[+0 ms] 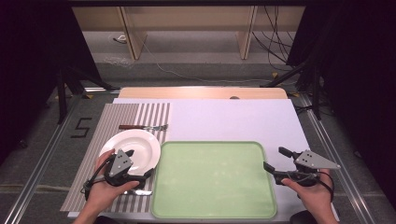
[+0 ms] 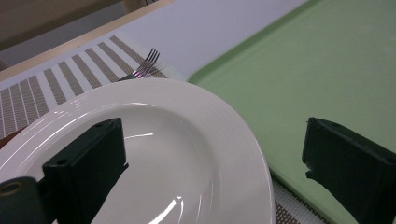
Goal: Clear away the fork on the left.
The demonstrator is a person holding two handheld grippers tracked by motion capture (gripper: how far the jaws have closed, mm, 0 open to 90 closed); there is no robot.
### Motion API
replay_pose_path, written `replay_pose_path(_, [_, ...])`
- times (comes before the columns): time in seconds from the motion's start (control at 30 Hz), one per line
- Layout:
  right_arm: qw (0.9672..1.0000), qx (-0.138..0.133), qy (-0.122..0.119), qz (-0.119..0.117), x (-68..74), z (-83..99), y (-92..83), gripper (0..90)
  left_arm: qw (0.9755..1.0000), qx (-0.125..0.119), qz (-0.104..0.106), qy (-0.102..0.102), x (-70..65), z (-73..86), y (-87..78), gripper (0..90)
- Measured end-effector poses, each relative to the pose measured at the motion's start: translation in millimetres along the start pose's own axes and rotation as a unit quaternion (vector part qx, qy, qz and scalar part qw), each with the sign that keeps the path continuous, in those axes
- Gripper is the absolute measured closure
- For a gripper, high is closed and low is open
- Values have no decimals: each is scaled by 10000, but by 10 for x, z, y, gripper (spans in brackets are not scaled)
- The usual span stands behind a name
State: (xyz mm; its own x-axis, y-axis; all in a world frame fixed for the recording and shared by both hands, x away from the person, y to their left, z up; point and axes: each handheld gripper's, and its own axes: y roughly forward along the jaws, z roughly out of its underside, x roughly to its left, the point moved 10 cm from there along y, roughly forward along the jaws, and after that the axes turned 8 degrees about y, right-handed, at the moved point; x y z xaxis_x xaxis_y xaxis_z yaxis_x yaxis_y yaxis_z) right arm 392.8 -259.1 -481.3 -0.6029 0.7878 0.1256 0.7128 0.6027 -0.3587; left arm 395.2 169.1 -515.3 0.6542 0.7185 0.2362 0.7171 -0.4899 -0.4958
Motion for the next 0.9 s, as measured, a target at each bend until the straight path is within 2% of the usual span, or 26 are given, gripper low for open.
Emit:
replay_pose_path(0.3, [10000,-1,10,3,2,1,4,179,10000,7,54,22,2,-15,-5,69])
replay_pose_path(0.4, [10000,21,31,14,-4,6,11,178,9999,58,-50,123,233,-132,-5,90])
replay_pose_path(0.43, [10000,21,31,14,-4,6,11,178,9999,58,-50,123,233,-132,-5,108])
replay_pose_path(0.5, [10000,42,10,8,2,7,18,177,9997,121,11,196,445,-229,56,128])
replay_pose_path(0.53, [10000,56,10,4,4,7,27,177,9990,281,17,340,645,-290,143,148])
replay_pose_path(0.57, [10000,56,10,4,4,7,27,177,9990,281,17,340,645,-290,143,150])
replay_pose_path(0.63, [10000,58,12,14,-1,8,37,176,9976,471,51,512,882,-352,272,154])
replay_pose_path(0.67, [10000,63,25,22,-6,12,42,176,9958,691,21,599,1136,-398,412,168])
replay_pose_path(0.7, [10000,63,25,22,-6,12,42,176,9958,691,21,599,1136,-398,412,178])
replay_pose_path(0.8, [10000,78,12,27,-13,15,34,176,9916,1070,198,698,1469,-424,661,224])
replay_pose_path(0.83, [10000,72,18,25,-17,16,35,176,9907,1125,225,729,1509,-420,696,224])
replay_pose_path(0.9, [10000,67,37,12,-18,16,36,176,9862,1361,305,890,1659,-387,827,248])
